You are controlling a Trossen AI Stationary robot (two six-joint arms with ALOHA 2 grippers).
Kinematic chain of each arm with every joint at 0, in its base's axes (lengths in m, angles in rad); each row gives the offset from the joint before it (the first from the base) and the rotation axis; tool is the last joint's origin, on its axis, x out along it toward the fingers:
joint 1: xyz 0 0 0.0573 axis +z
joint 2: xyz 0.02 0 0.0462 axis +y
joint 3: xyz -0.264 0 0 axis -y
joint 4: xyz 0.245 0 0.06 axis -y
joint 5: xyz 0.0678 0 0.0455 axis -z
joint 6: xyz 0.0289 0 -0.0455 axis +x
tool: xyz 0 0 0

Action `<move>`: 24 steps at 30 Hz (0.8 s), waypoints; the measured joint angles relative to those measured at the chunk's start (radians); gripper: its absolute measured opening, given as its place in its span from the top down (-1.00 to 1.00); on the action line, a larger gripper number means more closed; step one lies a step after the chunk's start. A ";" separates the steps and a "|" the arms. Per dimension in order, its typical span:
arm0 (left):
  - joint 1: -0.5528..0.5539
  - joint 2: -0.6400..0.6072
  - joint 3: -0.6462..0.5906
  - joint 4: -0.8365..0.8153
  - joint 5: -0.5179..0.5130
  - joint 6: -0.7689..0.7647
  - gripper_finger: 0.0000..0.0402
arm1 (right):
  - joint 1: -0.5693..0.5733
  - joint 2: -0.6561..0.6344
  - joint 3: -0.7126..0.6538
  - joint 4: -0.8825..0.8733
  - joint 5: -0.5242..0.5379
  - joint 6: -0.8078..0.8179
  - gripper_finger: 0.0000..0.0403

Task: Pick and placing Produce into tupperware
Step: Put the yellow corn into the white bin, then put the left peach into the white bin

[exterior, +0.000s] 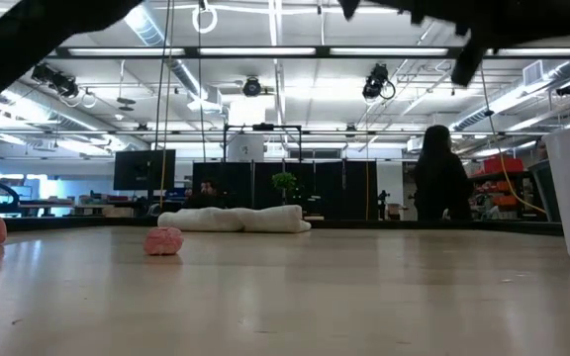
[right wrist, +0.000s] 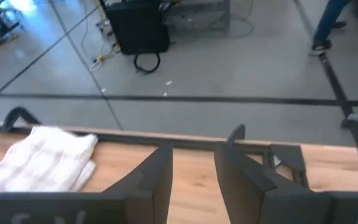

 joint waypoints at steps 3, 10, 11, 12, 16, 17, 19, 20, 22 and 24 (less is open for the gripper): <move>-0.001 0.050 0.001 0.004 0.000 -0.038 0.88 | 0.000 -0.003 0.000 0.000 -0.047 -0.026 0.36; 0.002 0.112 0.003 -0.019 0.000 0.010 0.82 | 0.000 0.001 0.000 0.000 -0.087 -0.044 0.36; 0.002 0.113 0.003 -0.023 0.000 0.008 0.79 | 0.000 0.001 0.000 0.000 -0.087 -0.044 0.36; 0.002 0.113 0.003 -0.025 0.000 0.006 0.75 | 0.000 0.001 0.000 0.000 -0.087 -0.044 0.36; 0.002 0.107 0.003 -0.021 0.000 -0.013 0.51 | 0.000 0.001 0.000 0.001 -0.090 -0.047 0.36; 0.002 0.106 0.003 -0.021 0.000 -0.033 0.44 | 0.000 0.001 0.000 0.000 -0.095 -0.054 0.36; 0.002 0.099 0.003 -0.026 0.001 -0.105 0.31 | 0.000 0.001 0.000 0.000 -0.113 -0.069 0.36; 0.003 0.088 0.003 -0.057 0.006 -0.142 0.25 | 0.000 0.001 0.000 0.001 -0.124 -0.070 0.36; 0.012 0.070 0.003 -0.111 0.059 -0.192 0.16 | 0.000 0.003 0.000 0.001 -0.146 -0.069 0.36; 0.027 0.041 0.003 -0.226 0.128 -0.236 0.11 | 0.000 0.003 0.000 0.000 -0.166 -0.070 0.36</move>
